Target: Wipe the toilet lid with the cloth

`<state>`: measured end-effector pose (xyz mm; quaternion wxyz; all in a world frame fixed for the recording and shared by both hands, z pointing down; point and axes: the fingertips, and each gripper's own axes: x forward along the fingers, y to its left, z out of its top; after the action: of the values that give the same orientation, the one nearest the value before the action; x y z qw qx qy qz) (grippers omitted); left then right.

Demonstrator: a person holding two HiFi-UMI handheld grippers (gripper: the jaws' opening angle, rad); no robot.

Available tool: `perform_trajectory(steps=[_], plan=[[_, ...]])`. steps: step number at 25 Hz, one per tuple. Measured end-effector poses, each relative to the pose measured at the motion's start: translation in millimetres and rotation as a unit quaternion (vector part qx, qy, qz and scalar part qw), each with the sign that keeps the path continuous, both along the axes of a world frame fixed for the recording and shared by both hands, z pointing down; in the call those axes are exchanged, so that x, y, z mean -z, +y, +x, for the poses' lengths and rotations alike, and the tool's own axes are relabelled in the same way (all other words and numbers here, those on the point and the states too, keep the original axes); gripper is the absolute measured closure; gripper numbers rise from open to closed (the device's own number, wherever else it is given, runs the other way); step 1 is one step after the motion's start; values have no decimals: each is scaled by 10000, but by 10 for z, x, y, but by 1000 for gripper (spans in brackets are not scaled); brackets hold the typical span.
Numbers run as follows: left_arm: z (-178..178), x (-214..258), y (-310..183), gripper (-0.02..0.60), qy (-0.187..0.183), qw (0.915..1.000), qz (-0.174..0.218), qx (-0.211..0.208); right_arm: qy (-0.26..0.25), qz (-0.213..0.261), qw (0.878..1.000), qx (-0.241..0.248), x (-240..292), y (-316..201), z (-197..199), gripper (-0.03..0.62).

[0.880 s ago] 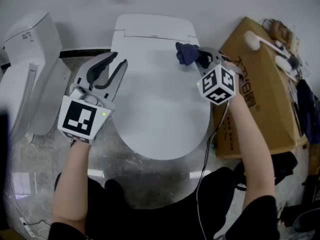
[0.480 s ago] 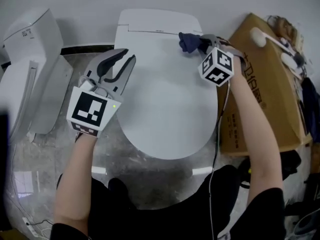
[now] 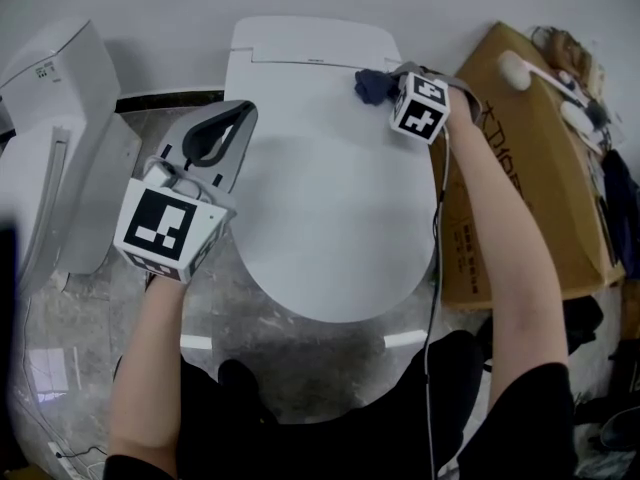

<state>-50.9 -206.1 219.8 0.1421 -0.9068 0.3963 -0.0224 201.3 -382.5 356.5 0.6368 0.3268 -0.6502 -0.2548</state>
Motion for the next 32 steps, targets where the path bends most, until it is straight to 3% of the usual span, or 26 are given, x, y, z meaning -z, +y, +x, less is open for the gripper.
perform_trajectory(steps=[6,13,17,28,32], plan=[[118,-102,-68,566,-273,9996,48,-14,57,-192,9997,136,-150,179,-80,514],[450,-240,-288,566,-48,9986,-310,-415,79,-226,9992,309,-154,527,-159,514],[699,-381,-310,566,-841,9930,-232,-799,81,-437,9983,364,-168,793,-216,514],[781,-199,-161,566,-780,9937,-39,-798,-14,-801,9956,476,-180,1600,-396,514],[849,-340,-85,566,-1057,9904,-48,-892,-42,-842,9951,510,-184,1867,-421,514]])
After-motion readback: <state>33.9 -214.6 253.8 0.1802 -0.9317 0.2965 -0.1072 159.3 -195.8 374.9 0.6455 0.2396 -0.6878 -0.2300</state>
